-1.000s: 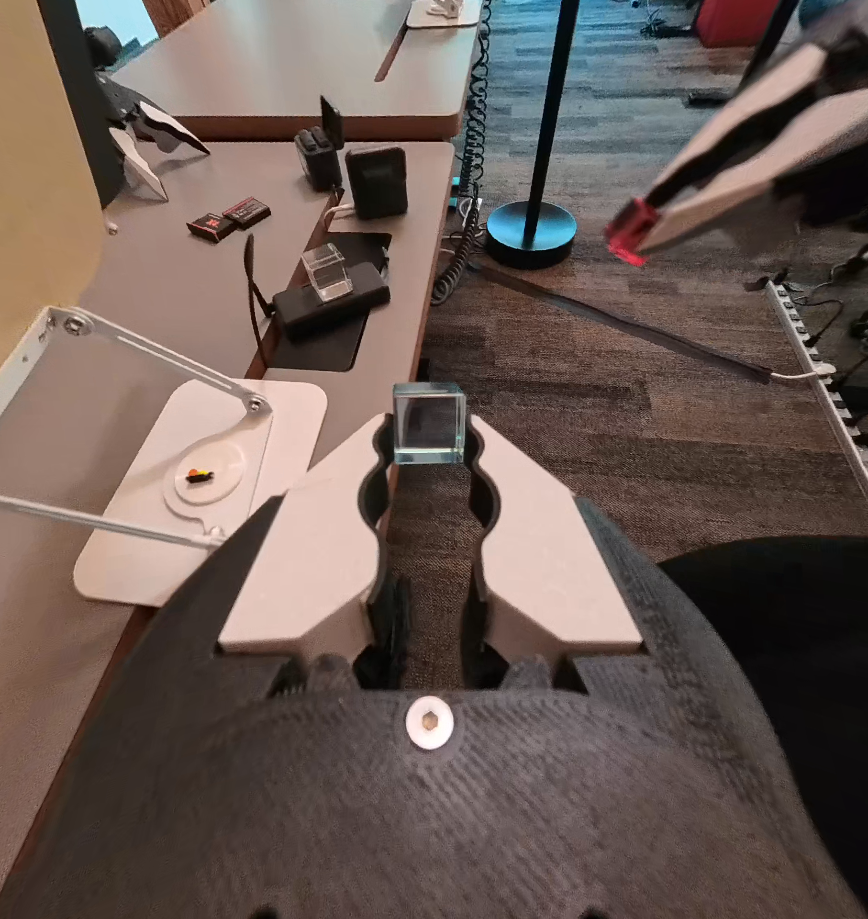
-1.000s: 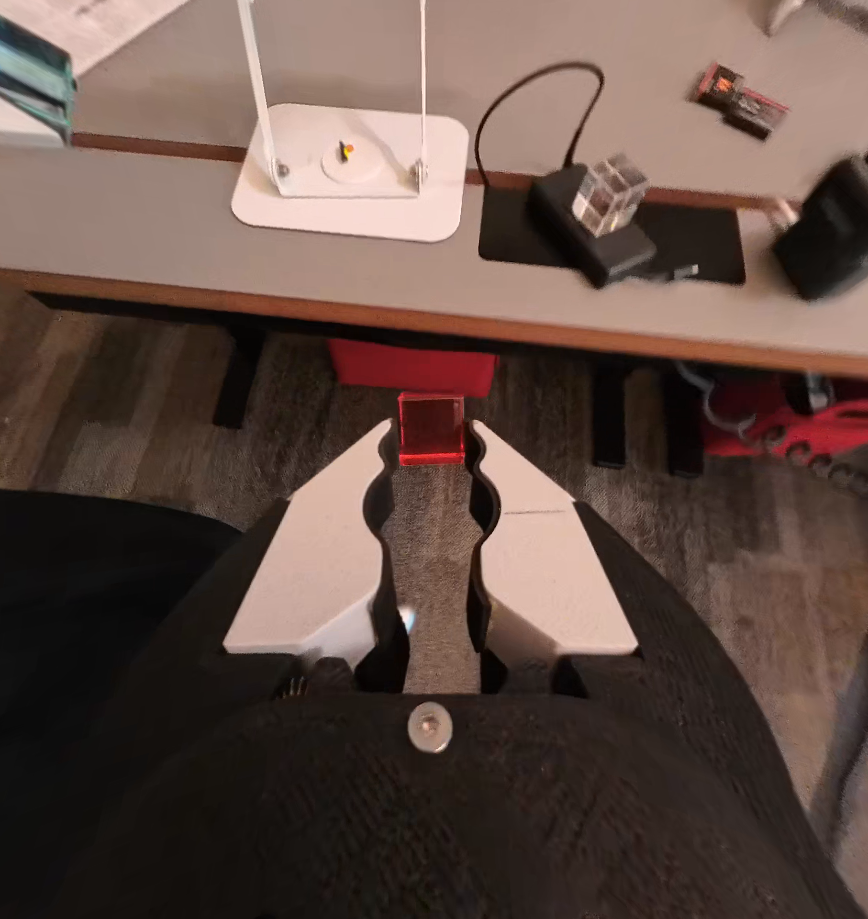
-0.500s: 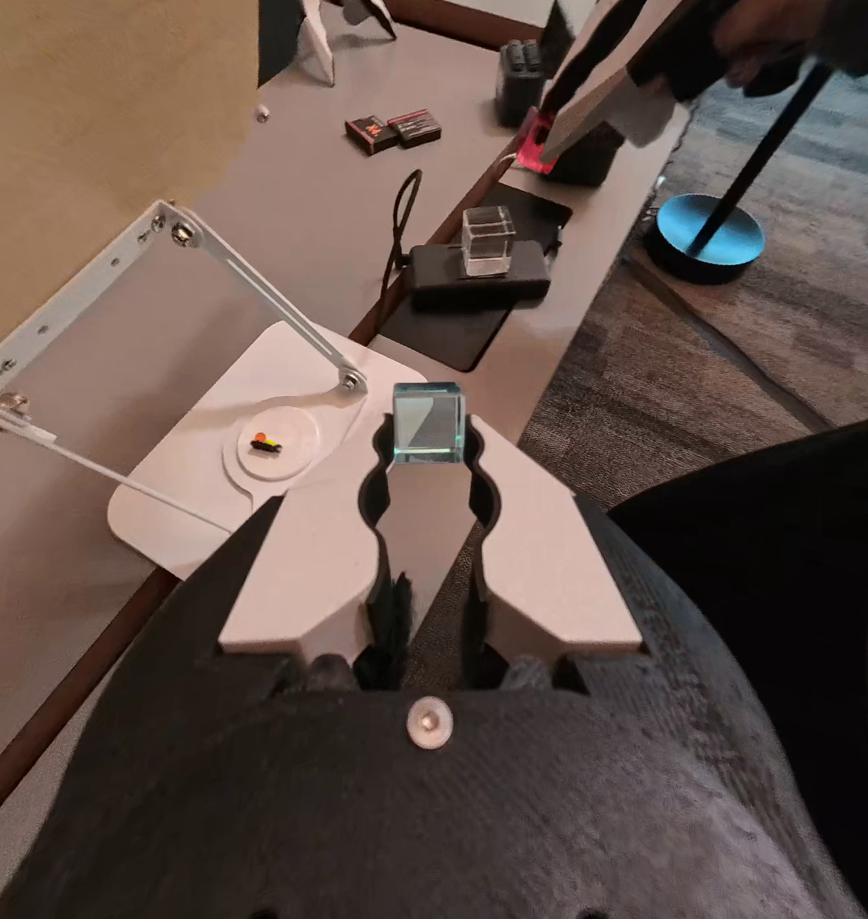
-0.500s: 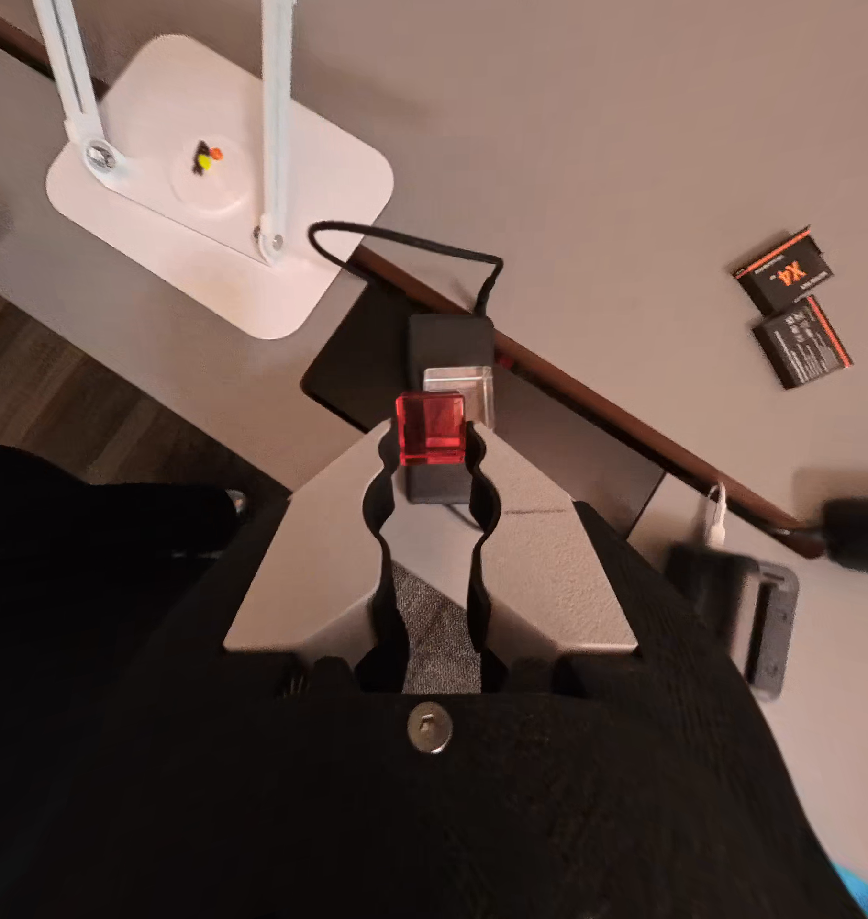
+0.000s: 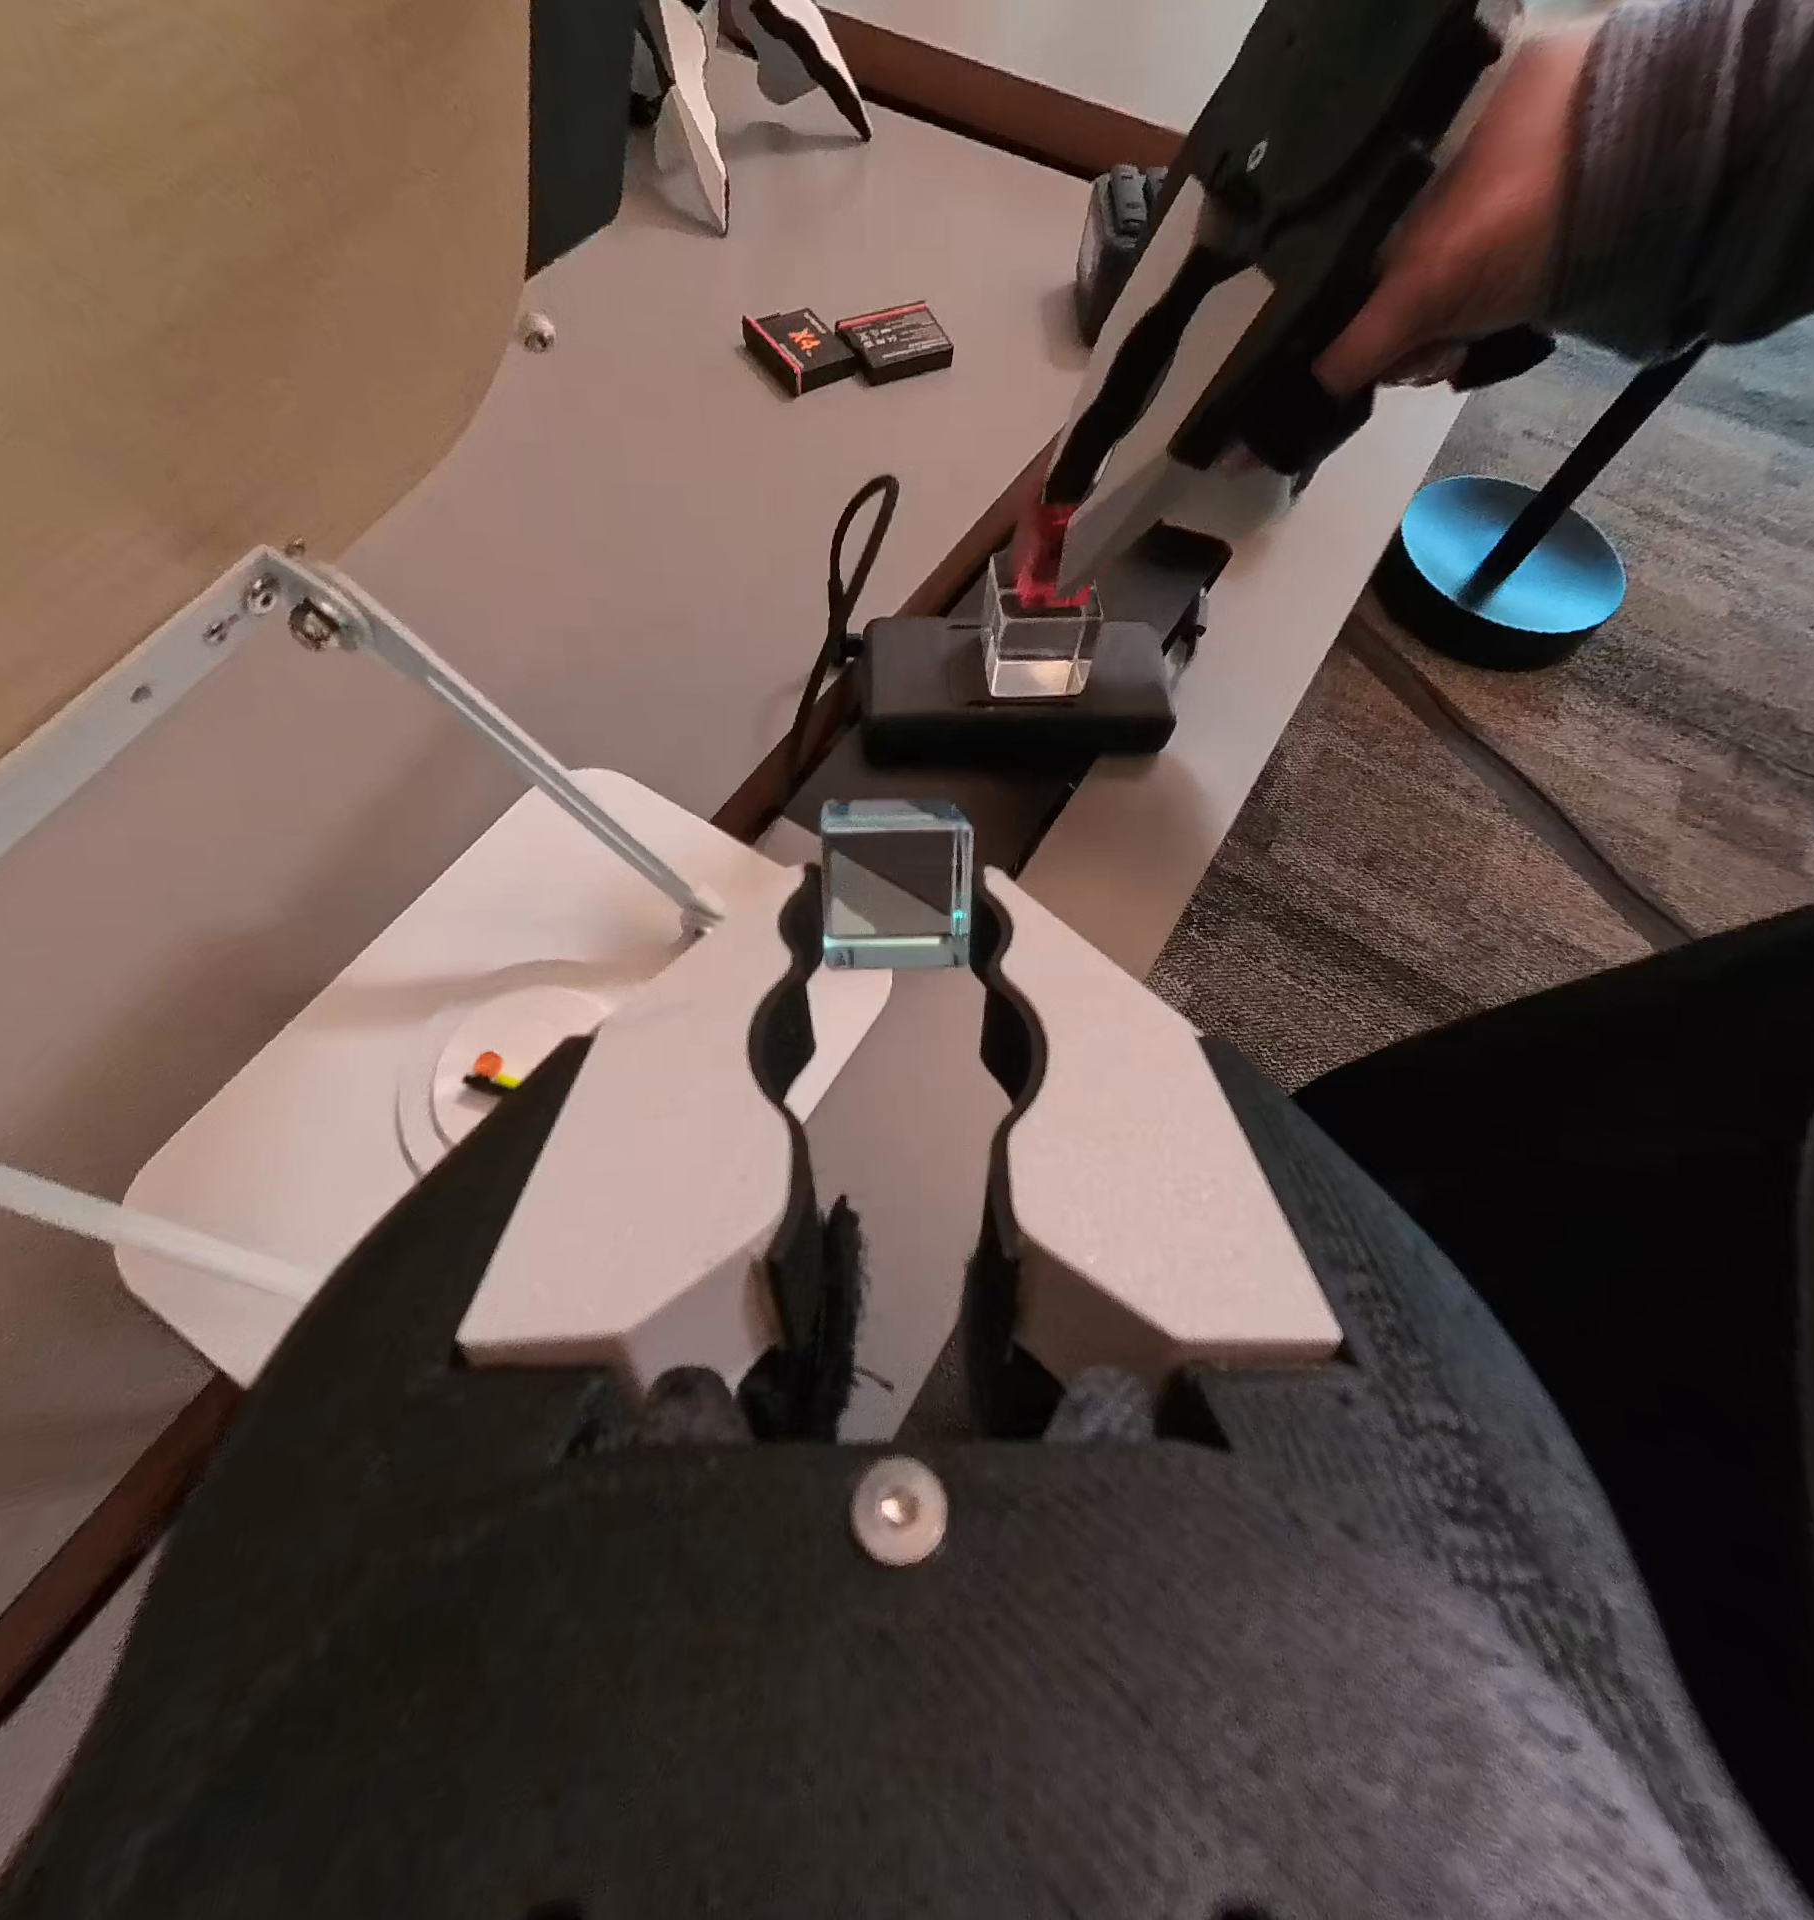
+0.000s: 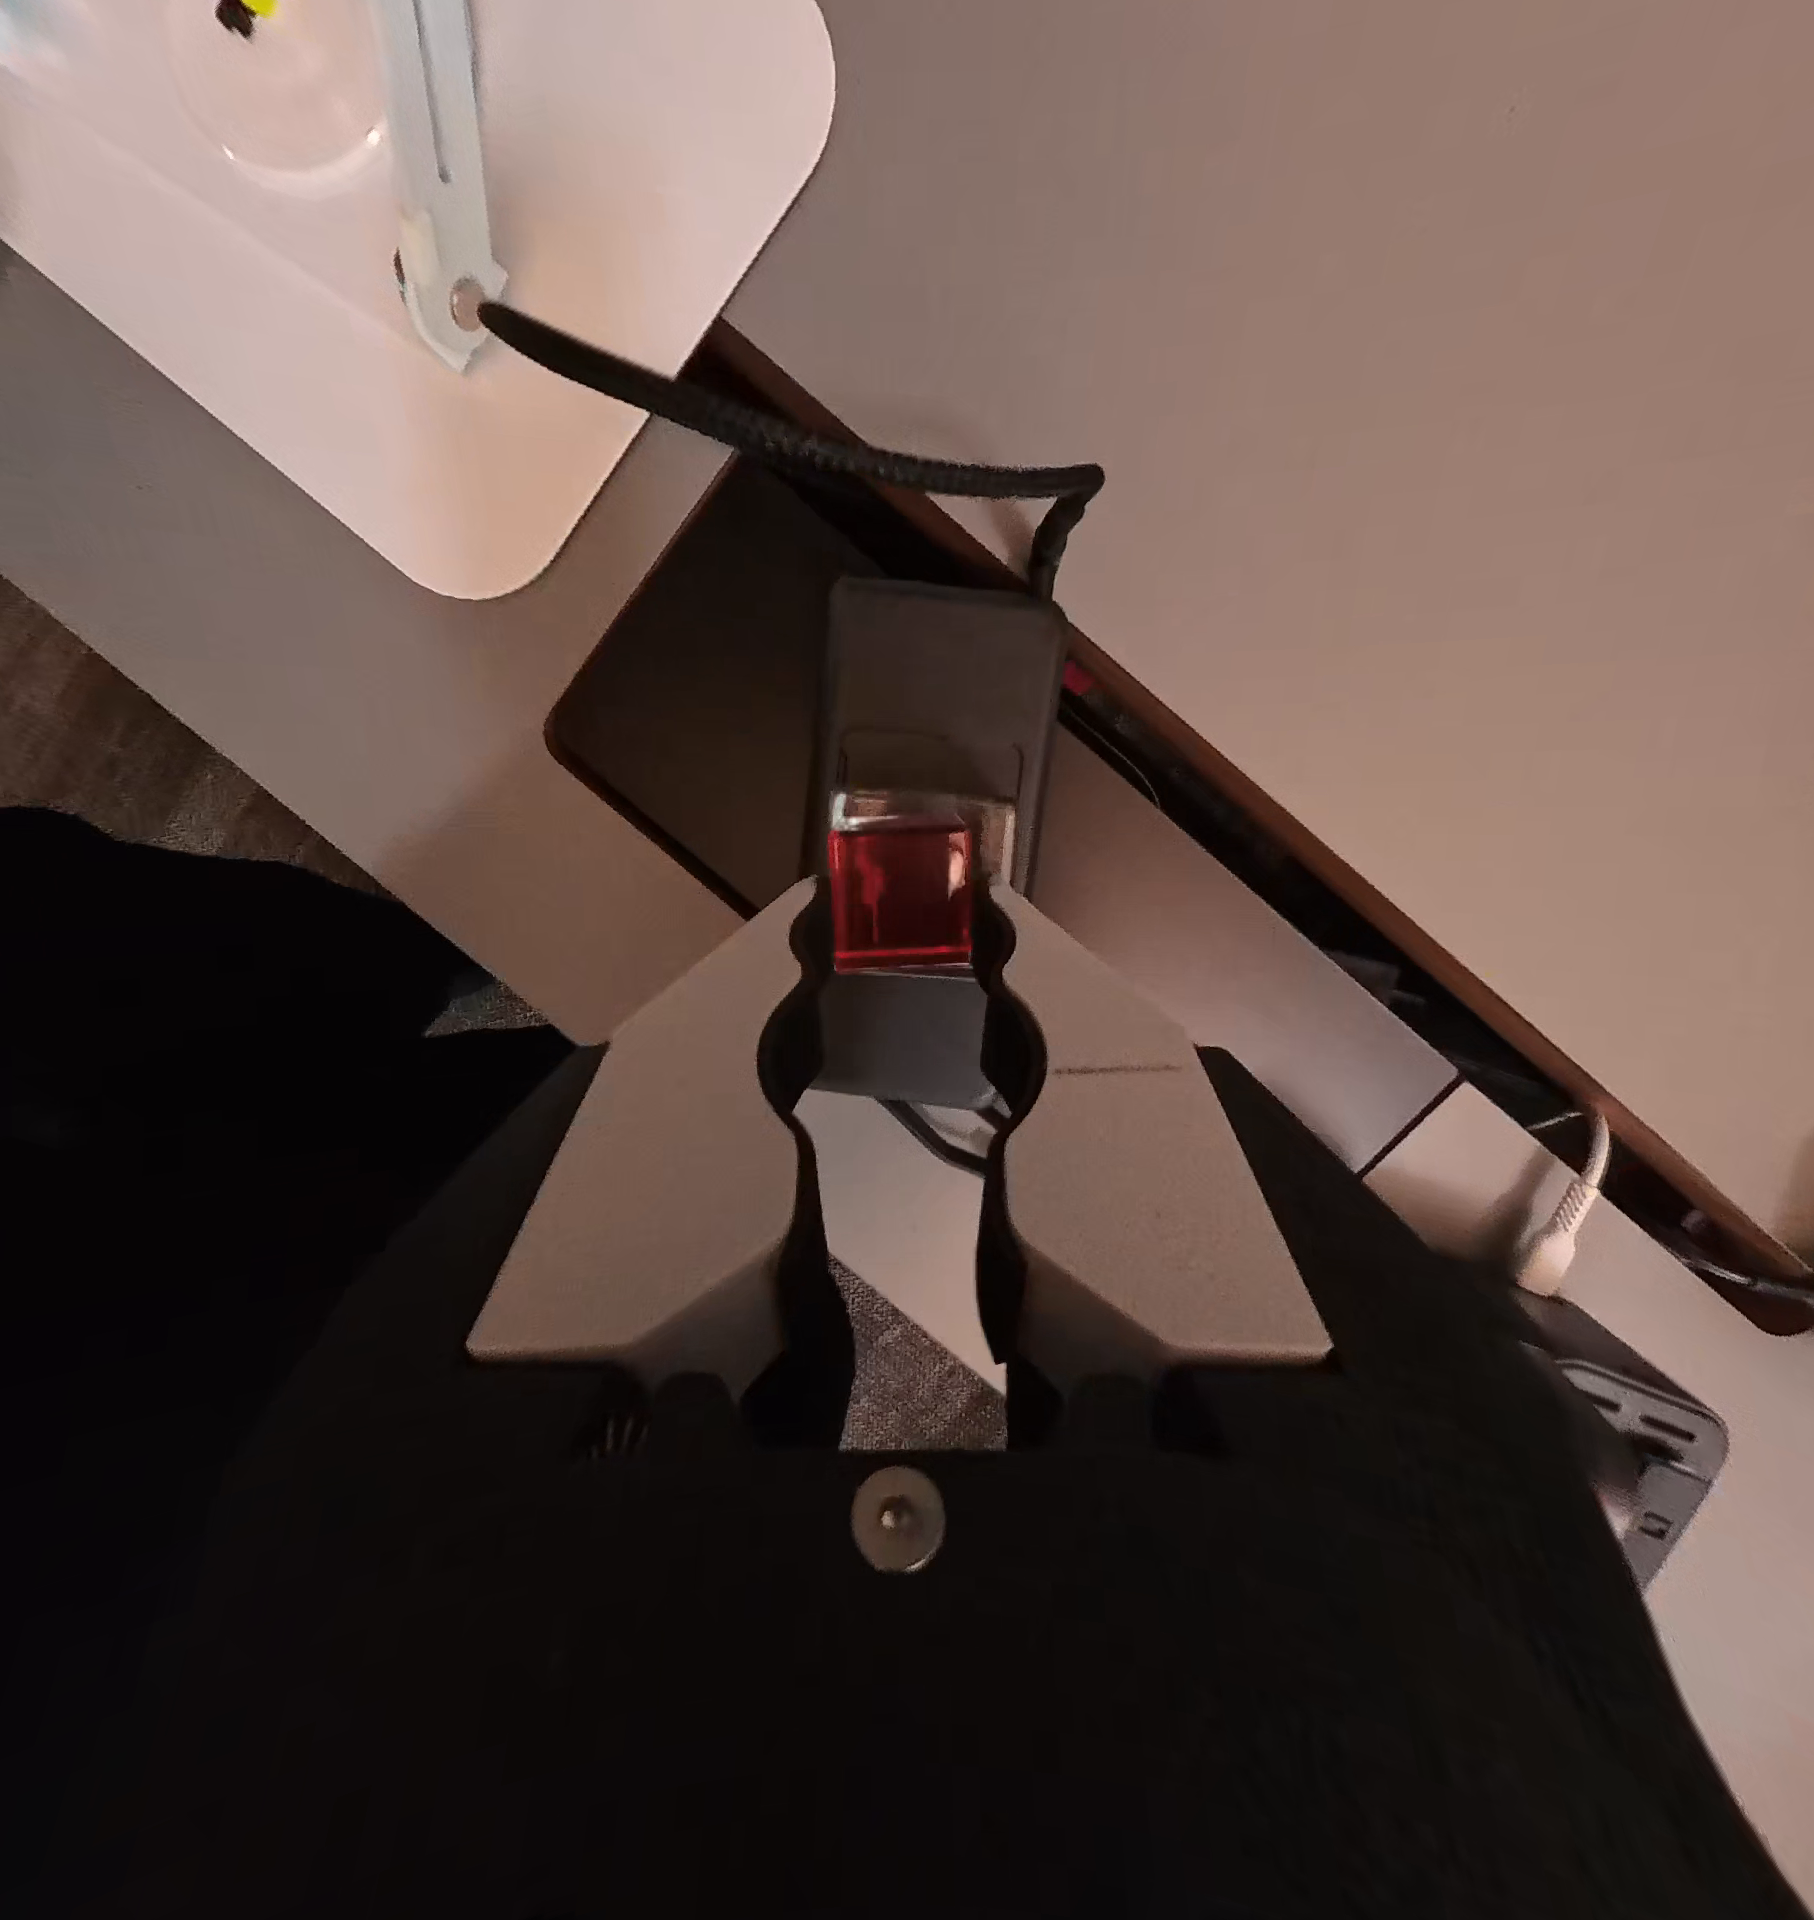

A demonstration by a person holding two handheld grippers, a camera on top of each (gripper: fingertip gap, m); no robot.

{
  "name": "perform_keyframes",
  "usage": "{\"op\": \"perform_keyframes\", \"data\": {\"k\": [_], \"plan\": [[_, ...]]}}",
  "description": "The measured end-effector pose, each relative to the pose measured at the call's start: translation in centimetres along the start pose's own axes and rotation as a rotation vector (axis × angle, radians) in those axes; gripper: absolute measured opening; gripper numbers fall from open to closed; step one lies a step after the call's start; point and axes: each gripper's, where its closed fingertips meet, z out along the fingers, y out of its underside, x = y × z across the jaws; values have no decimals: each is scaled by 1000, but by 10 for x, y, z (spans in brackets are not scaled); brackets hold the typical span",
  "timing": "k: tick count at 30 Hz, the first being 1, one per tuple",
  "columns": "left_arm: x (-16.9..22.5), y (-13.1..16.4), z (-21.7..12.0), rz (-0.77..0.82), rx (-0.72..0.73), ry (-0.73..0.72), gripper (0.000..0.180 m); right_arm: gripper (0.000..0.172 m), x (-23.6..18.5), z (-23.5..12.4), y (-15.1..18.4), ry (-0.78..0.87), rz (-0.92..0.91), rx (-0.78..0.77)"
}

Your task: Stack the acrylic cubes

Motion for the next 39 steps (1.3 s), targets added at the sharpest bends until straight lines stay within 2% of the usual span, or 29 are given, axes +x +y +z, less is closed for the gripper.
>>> {"op": "perform_keyframes", "data": {"k": [10, 11, 14, 15, 17, 21, 23, 27, 31, 33, 34, 37, 39], "plan": [[18, -21, 18, 44, 8, 60, 27, 25, 1, 1, -2, 38, 6, 6], [19, -23, 20, 48, 8, 66, 27, 27, 0, 1, -2, 39, 12, 13], [24, -28, 25, 55, 15, 82, 27, 51, -4, -10, -2, 18, 53, 54], [26, -31, 26, 60, 23, 83, 27, 53, -6, -19, -4, 2, 70, 94], [29, -39, 28, 74, 46, 89, 26, 53, -22, -39, -12, -108, 129, 209], [37, -53, 36, 143, 82, 71, 26, 51, -83, -85, -39, -559, 347, 406], [41, -58, 40, 203, 90, 50, 26, 53, -97, -94, -47, -616, 397, 451], [50, -64, 45, 304, 96, 26, 26, 51, -112, -103, -61, -622, 413, 524], [55, -63, 48, 356, 83, 19, 26, 43, -117, -99, -60, -596, 376, 518], [57, -63, 49, 382, 80, 12, 26, 34, -116, -99, -60, -592, 377, 521], [59, -63, 48, 392, 87, 11, 27, 24, -114, -98, -58, -570, 357, 514], [62, -63, 49, 337, 102, 29, 28, 24, -106, -98, -54, -519, 282, 485], [61, -59, 49, 249, 75, 58, 43, 25, -75, -92, -48, -362, 241, 445]]}}
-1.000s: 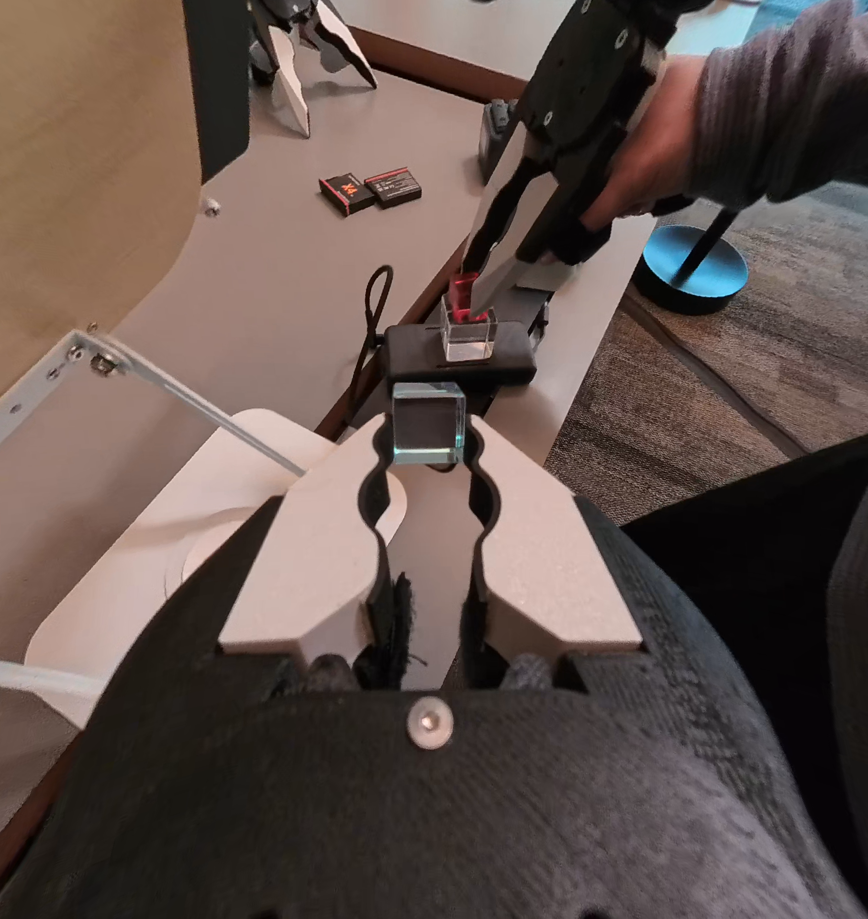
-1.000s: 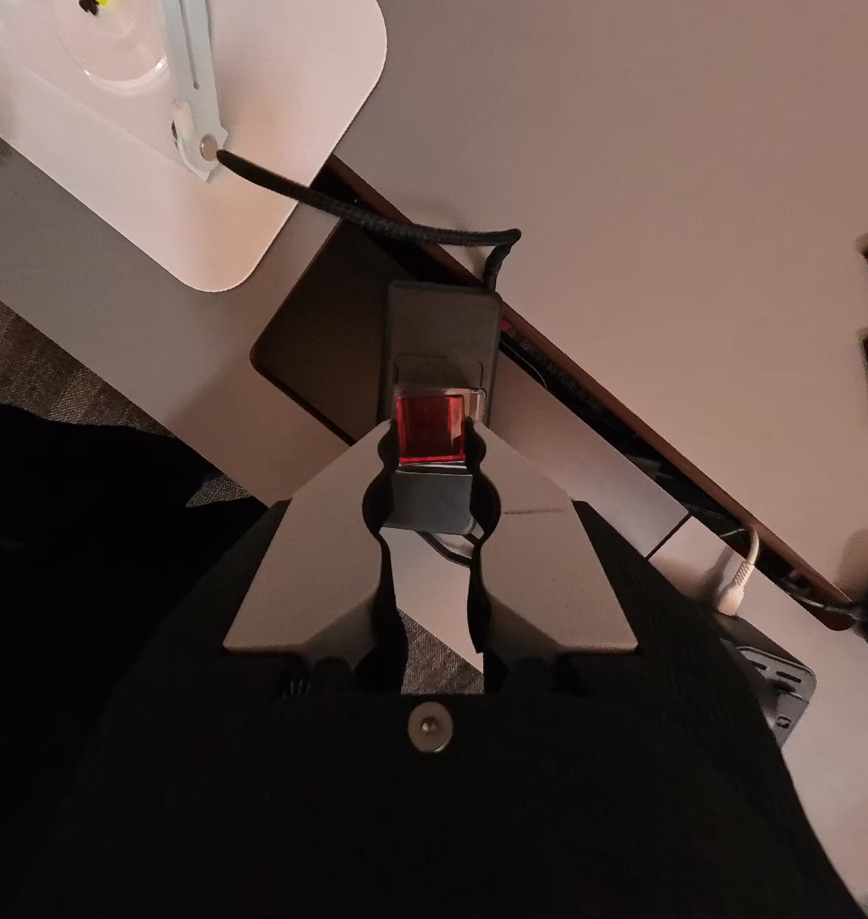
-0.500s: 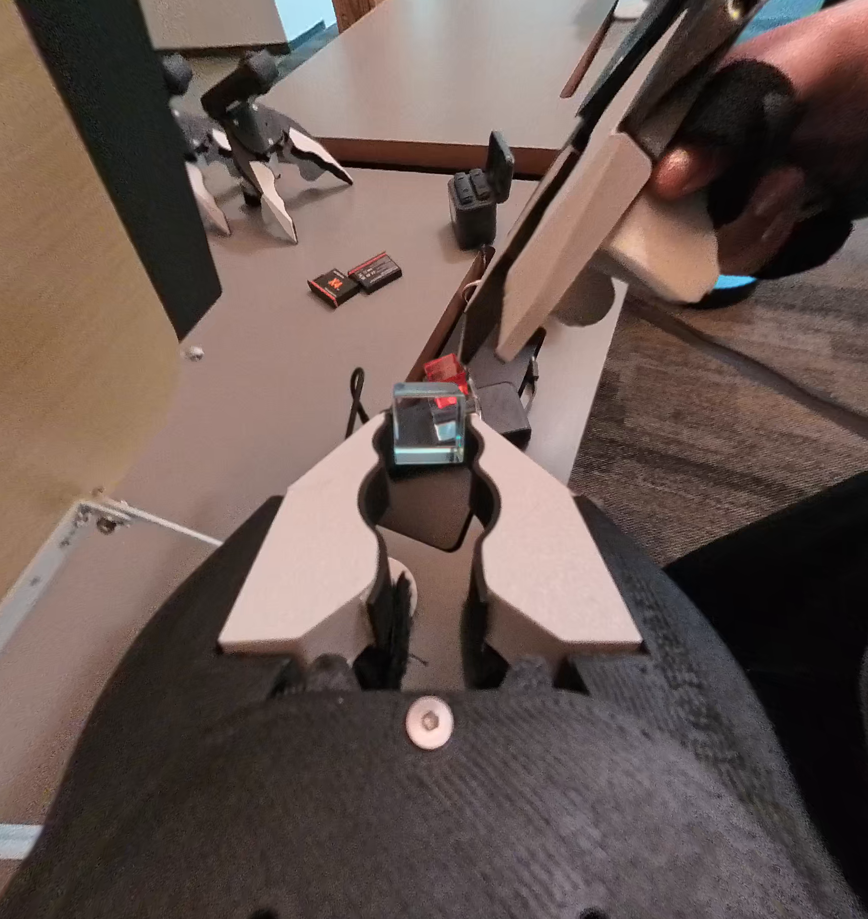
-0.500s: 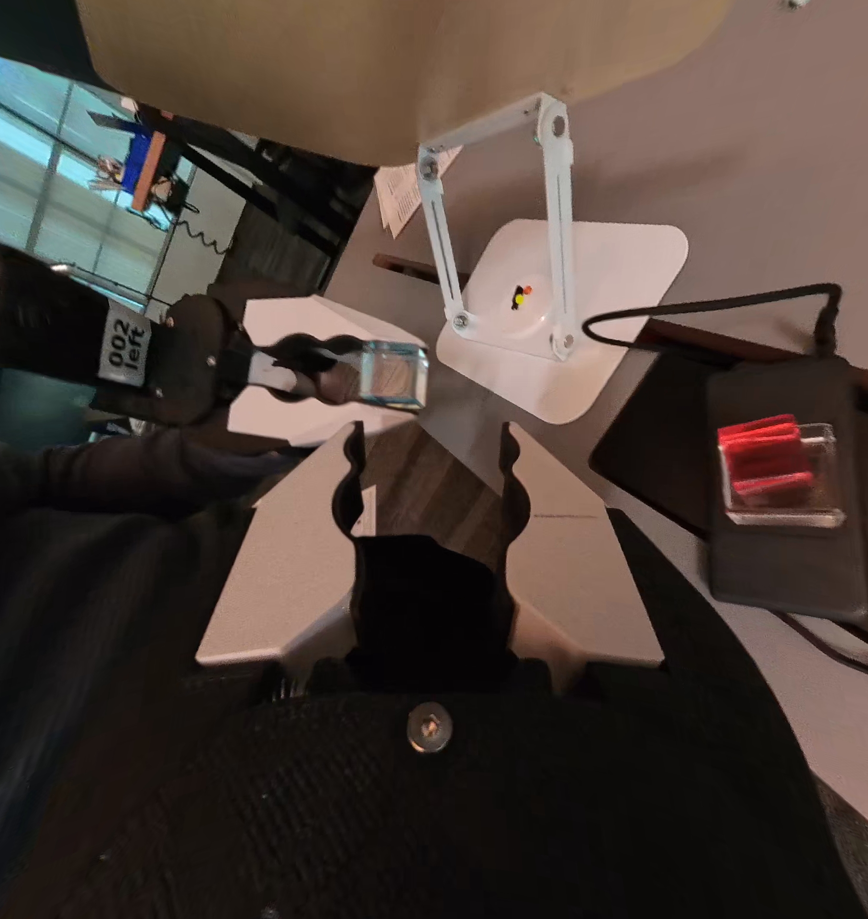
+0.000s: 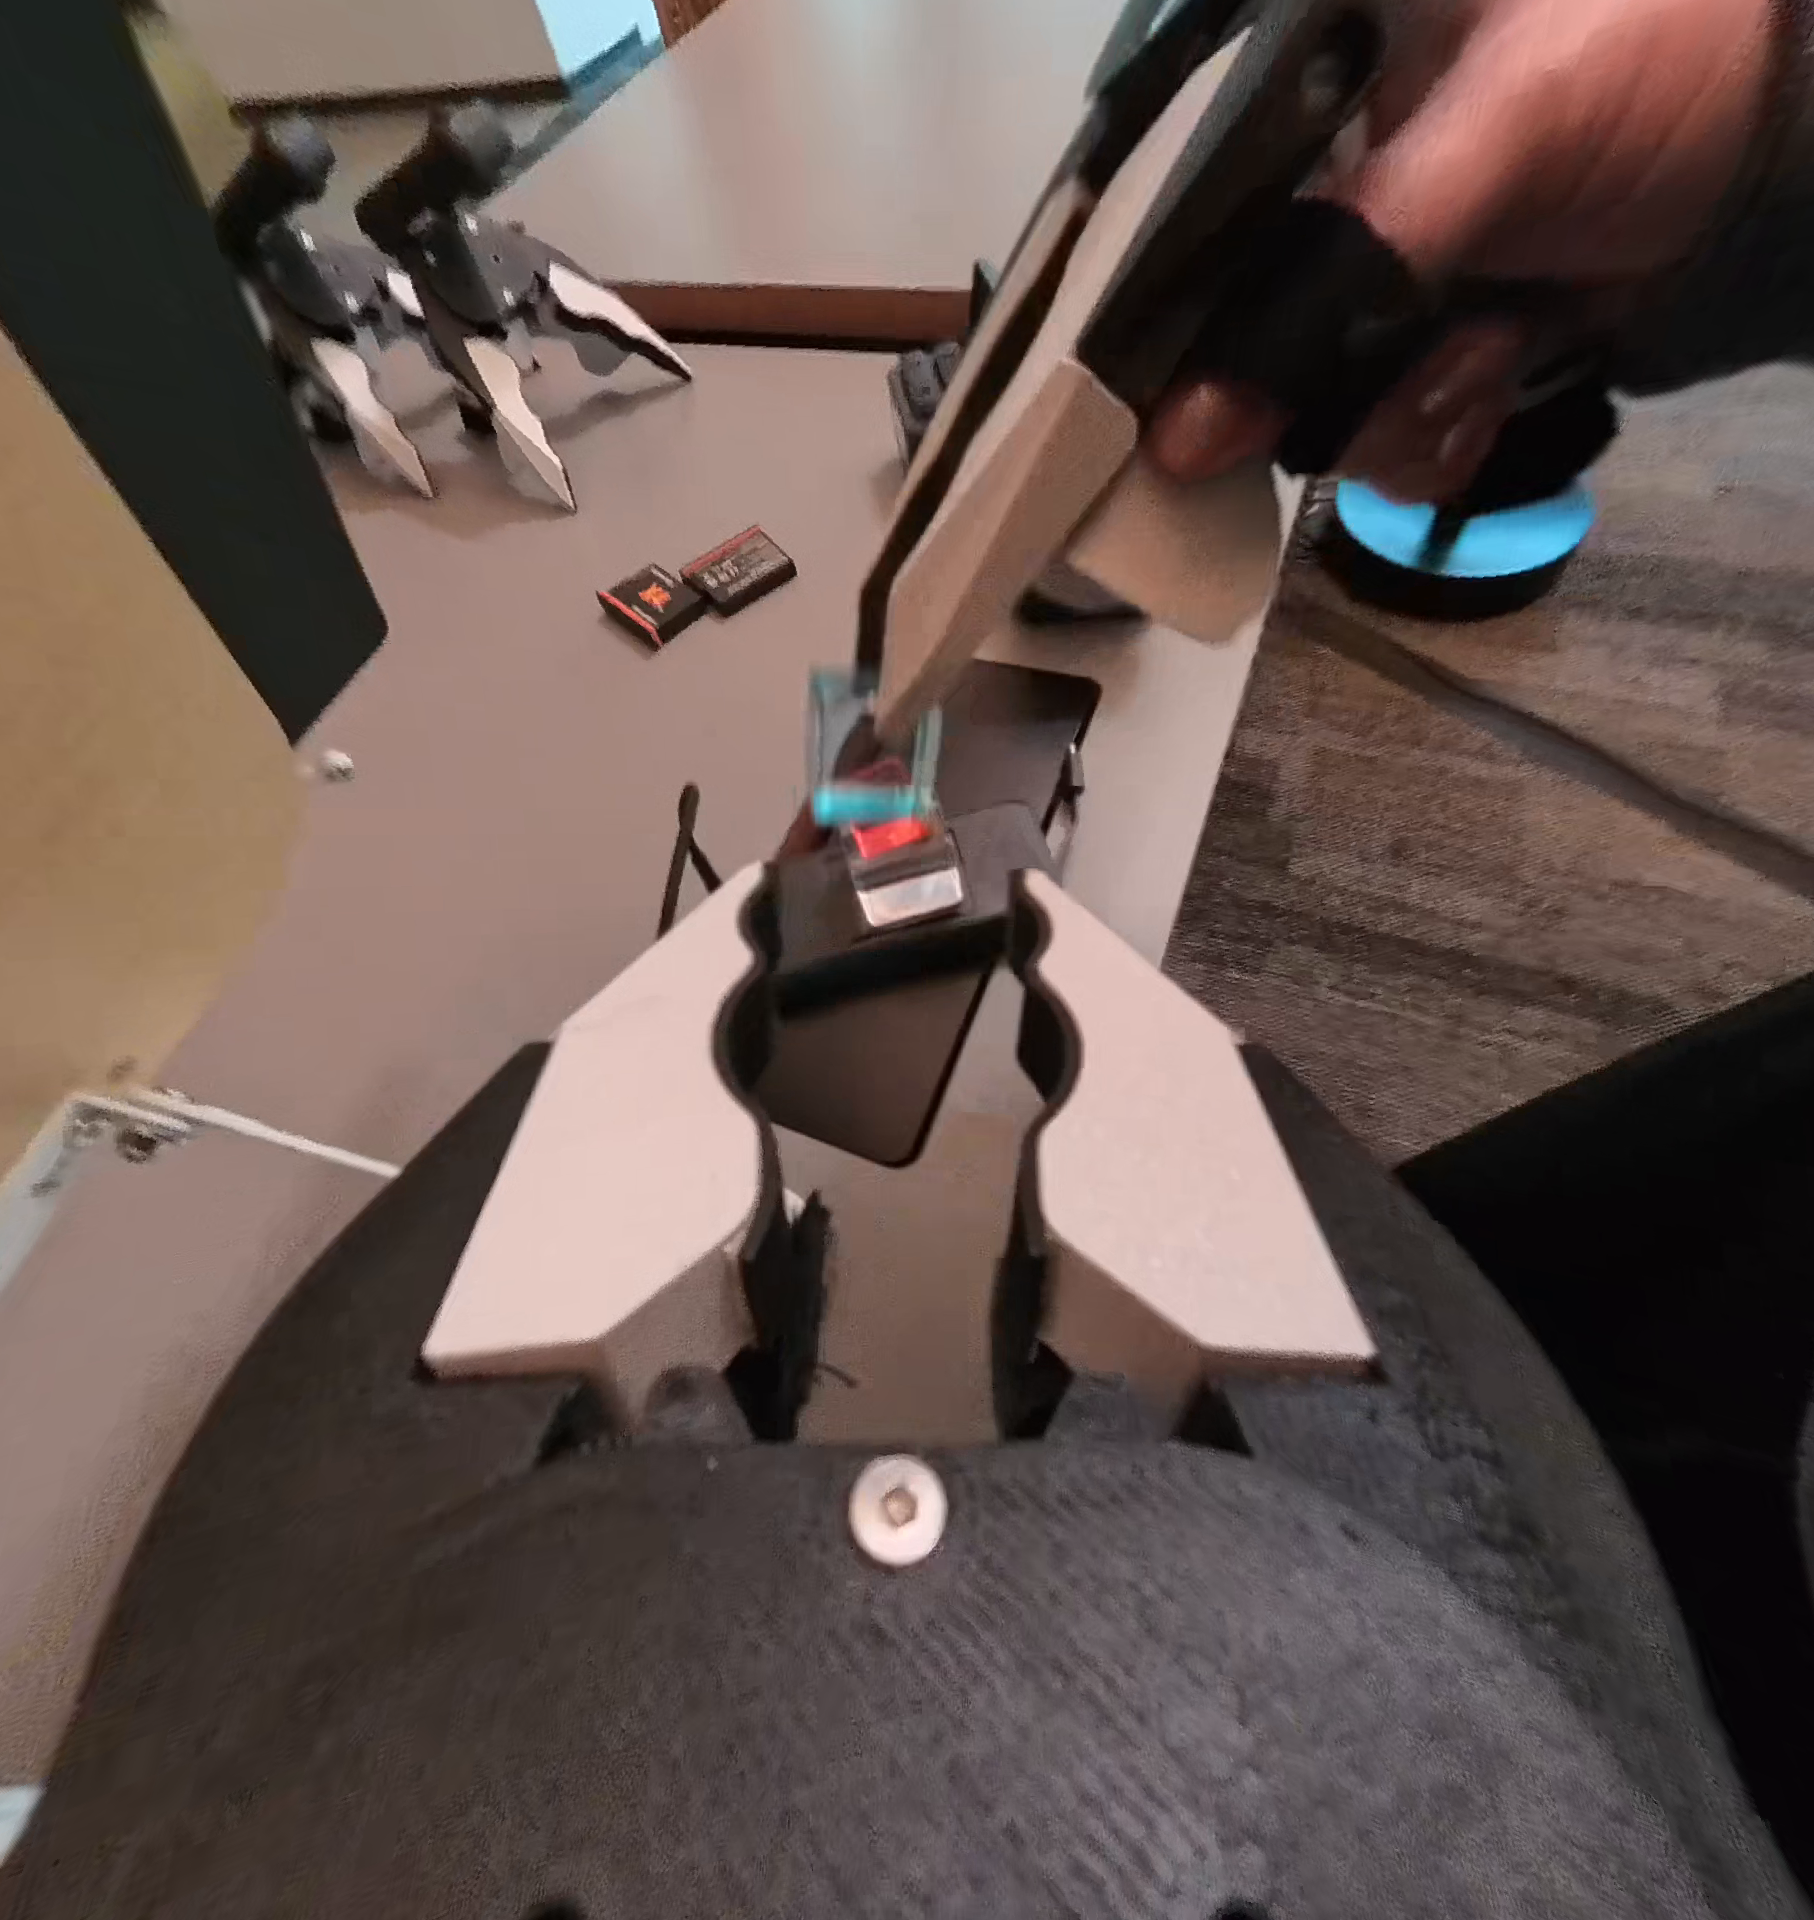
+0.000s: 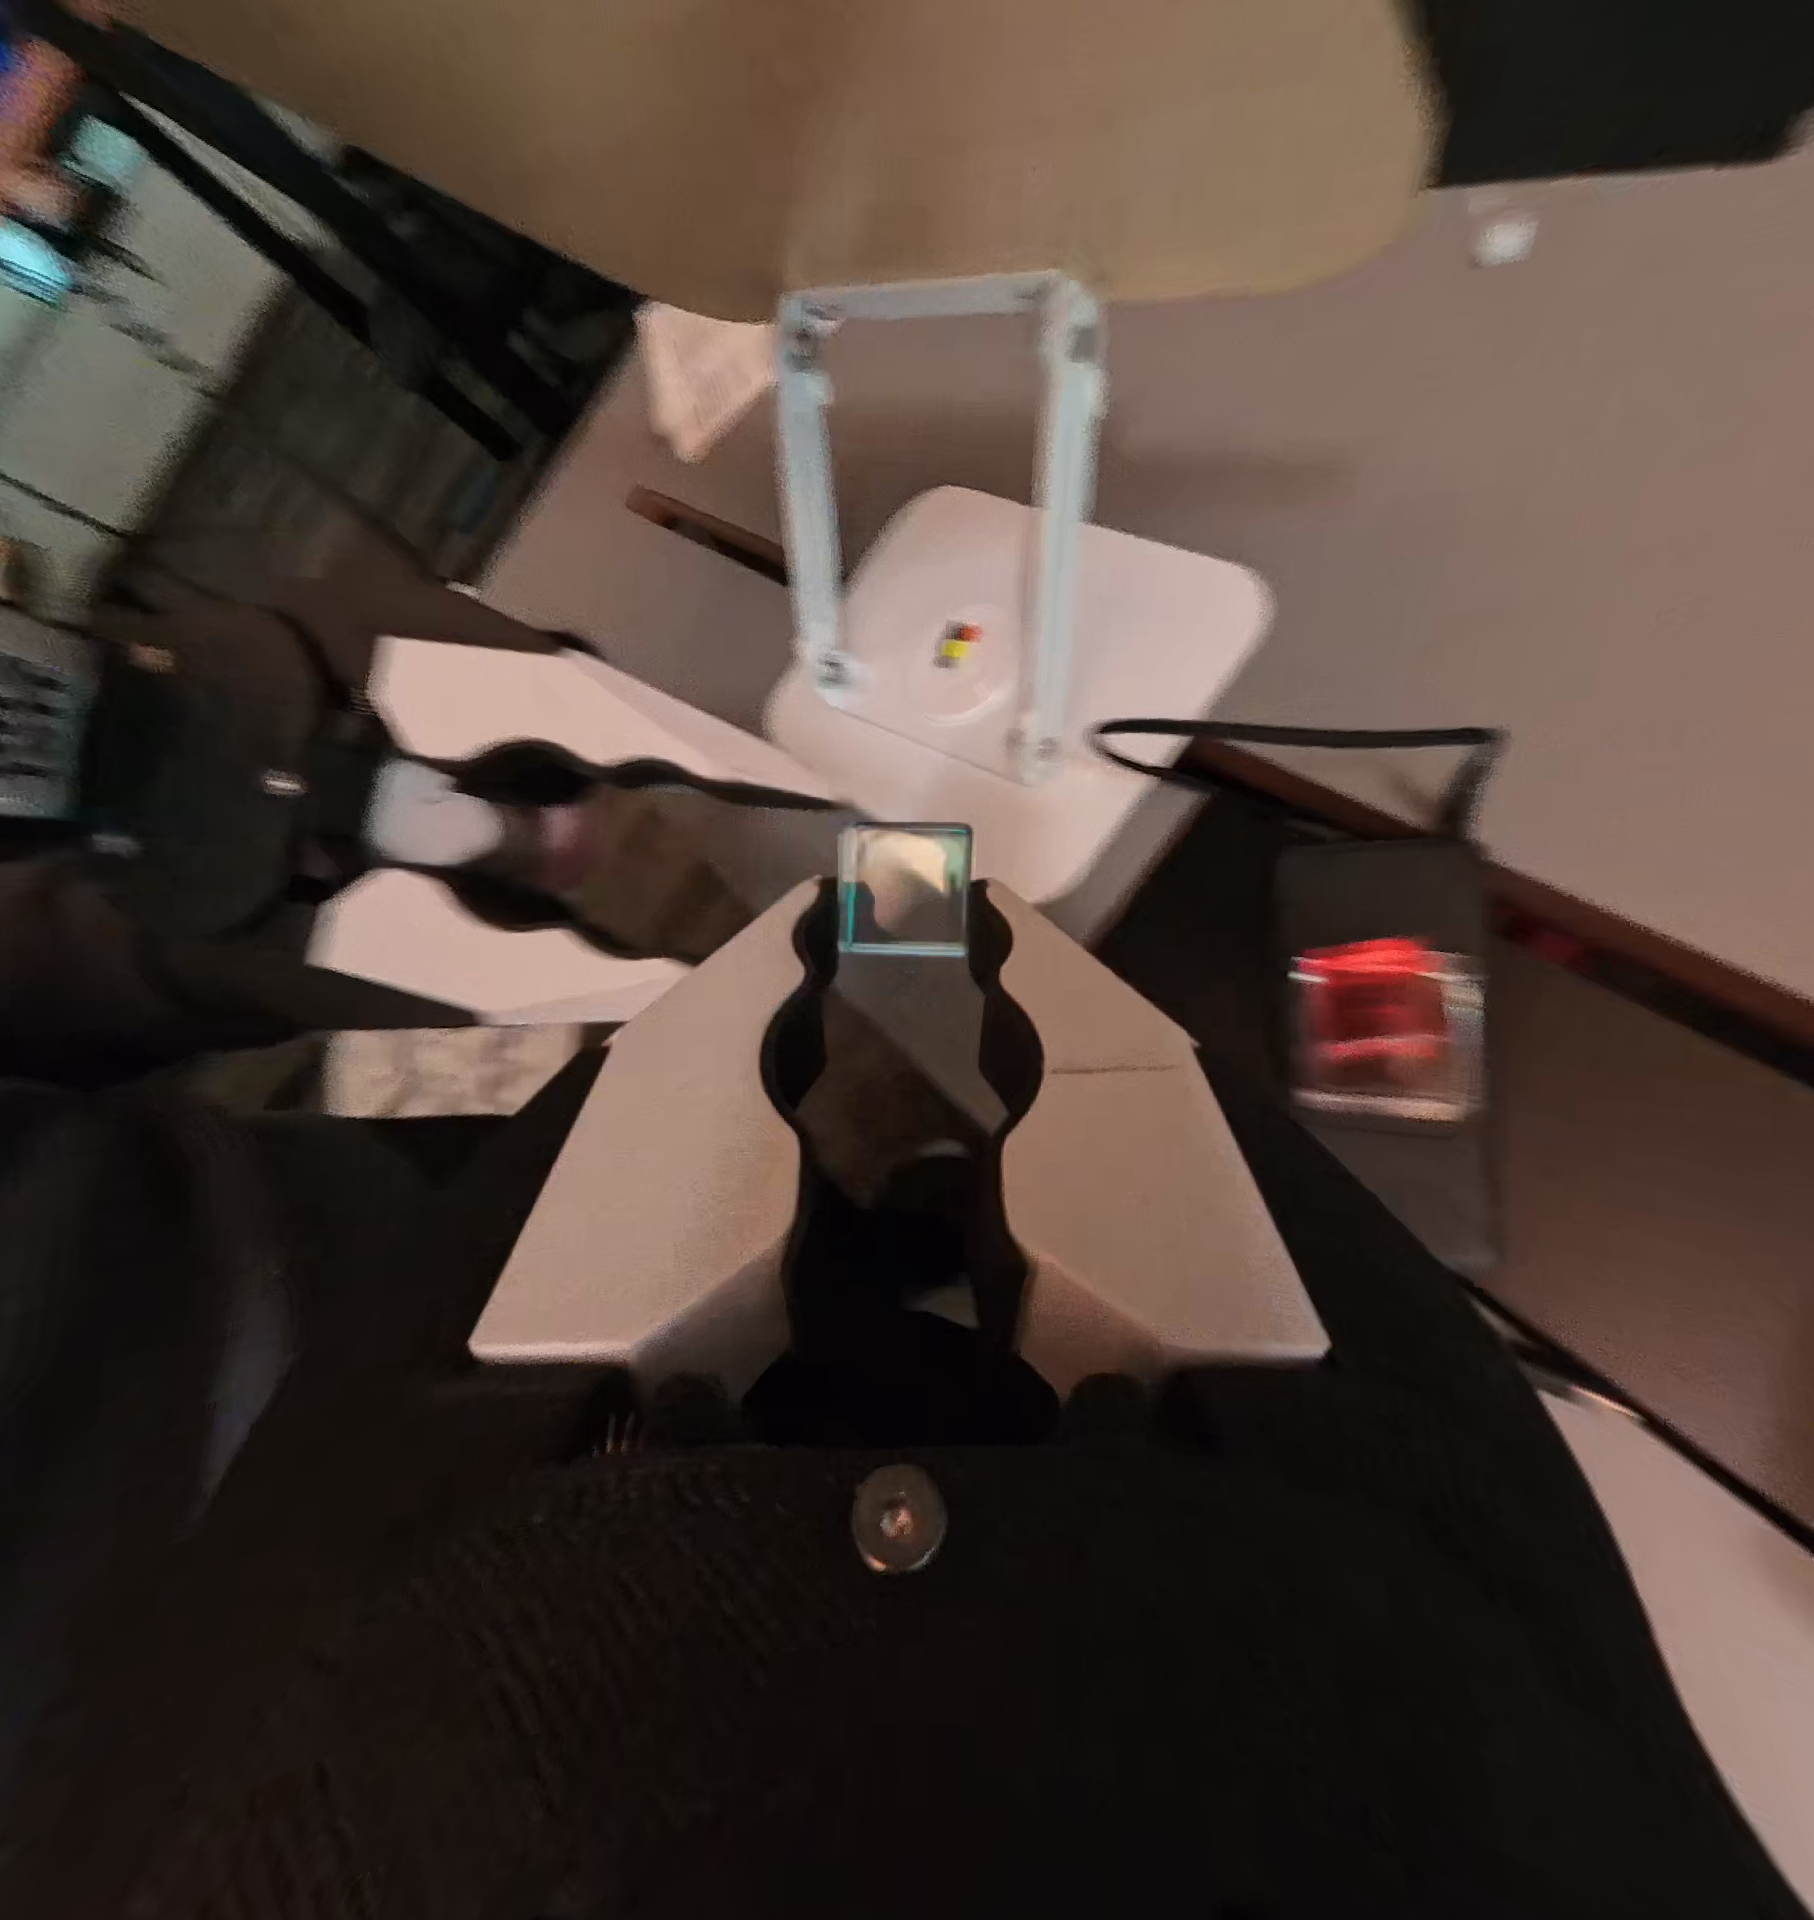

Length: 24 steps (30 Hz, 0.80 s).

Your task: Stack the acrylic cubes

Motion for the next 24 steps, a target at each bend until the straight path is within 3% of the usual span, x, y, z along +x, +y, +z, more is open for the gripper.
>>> {"op": "perform_keyframes", "data": {"k": [4, 12, 24], "plan": [[-13, 15, -8, -106, -27, -29, 50, 24, 62, -13, 6, 258, -150, -181], [-25, 36, -26, -142, -64, -118, 46, 24, 83, 3, 20, 312, -281, -374], [-23, 51, -37, -211, -80, -150, 46, 24, 93, 13, 33, 341, -283, -403]]}}
